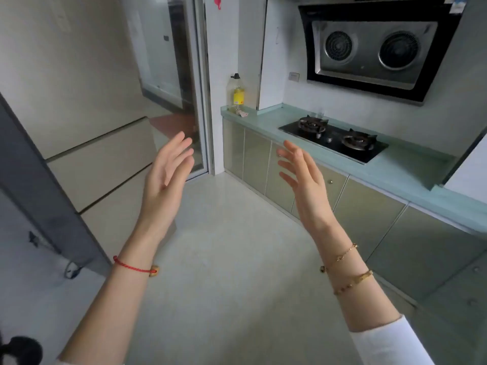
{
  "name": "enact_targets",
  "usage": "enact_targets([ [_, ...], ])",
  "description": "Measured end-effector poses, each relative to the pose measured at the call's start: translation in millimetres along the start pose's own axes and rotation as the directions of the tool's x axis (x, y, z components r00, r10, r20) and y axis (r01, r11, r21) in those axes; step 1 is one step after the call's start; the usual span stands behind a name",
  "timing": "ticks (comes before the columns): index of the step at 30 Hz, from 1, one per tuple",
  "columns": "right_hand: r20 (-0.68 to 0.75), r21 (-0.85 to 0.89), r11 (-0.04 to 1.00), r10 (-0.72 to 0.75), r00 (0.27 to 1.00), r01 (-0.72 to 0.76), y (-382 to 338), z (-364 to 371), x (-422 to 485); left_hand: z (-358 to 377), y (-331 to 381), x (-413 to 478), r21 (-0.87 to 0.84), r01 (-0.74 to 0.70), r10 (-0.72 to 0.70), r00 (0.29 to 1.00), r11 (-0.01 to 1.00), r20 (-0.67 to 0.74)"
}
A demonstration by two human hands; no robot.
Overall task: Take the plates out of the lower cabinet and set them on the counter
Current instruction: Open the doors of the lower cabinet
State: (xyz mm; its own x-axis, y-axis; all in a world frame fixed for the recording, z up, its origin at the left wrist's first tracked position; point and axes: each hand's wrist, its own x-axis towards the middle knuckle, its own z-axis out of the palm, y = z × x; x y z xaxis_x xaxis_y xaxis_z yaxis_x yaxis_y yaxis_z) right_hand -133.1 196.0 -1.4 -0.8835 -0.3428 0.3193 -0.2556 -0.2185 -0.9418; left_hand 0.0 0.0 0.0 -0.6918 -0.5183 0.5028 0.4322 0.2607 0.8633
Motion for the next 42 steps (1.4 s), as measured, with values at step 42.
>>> enact_targets([
  [42, -0.045, -0.011, 0.973, 0.232, 0.972, -0.233, 227, 105, 321, -31, -288, 321, -0.050, 0.232, -0.232, 0.973, 0.971, 0.004],
])
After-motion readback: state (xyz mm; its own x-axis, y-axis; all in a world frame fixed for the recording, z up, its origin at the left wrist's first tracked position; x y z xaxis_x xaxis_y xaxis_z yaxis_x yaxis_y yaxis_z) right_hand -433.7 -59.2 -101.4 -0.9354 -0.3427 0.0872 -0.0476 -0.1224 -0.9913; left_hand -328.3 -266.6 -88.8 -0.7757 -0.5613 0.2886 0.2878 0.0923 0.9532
